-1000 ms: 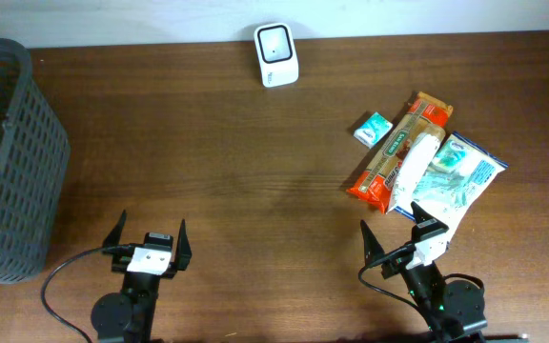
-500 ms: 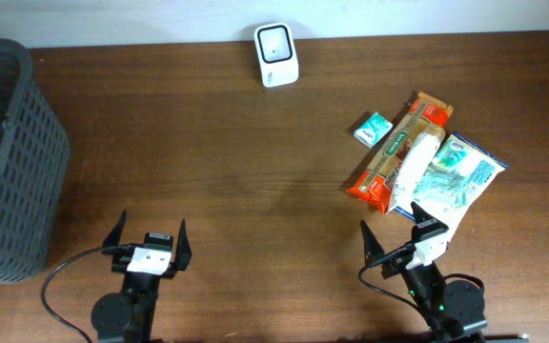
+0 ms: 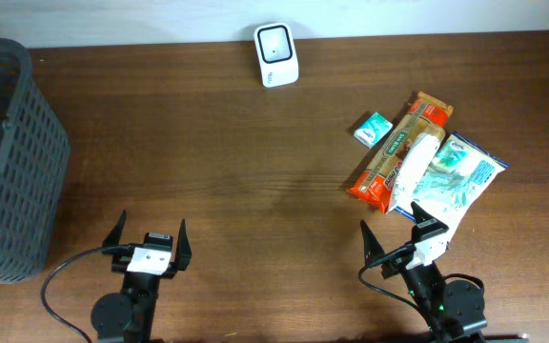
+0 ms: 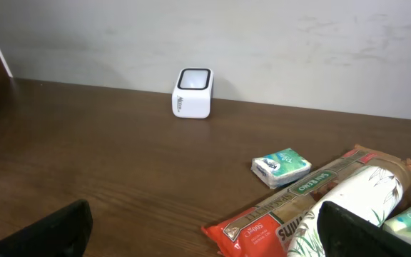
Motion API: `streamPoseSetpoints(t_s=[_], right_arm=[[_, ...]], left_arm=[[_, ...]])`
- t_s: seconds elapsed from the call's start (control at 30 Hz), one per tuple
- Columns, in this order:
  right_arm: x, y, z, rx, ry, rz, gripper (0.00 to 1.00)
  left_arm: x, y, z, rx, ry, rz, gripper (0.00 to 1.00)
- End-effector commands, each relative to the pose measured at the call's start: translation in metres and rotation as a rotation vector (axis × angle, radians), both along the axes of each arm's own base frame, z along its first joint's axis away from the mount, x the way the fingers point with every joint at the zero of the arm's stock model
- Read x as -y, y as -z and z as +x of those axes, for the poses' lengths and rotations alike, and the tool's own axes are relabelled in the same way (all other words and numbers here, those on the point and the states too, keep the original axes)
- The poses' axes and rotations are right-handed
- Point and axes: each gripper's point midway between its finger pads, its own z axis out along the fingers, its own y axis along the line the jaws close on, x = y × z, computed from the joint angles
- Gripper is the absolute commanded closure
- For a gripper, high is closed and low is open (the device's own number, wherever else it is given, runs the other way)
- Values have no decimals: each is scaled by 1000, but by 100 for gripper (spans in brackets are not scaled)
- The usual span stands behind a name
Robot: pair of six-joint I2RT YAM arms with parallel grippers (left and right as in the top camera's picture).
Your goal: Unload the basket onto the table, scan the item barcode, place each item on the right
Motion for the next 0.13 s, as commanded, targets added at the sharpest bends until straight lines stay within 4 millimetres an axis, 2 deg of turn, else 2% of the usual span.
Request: streamPoseSetpoints(t_s=[0.0, 0.1], right_arm=[[3, 3, 1, -3, 14, 3, 1], [3, 3, 1, -3, 14, 3, 1]], left_arm=[[-1, 2, 0, 1, -6, -9, 1], [-1, 2, 0, 1, -6, -9, 1]])
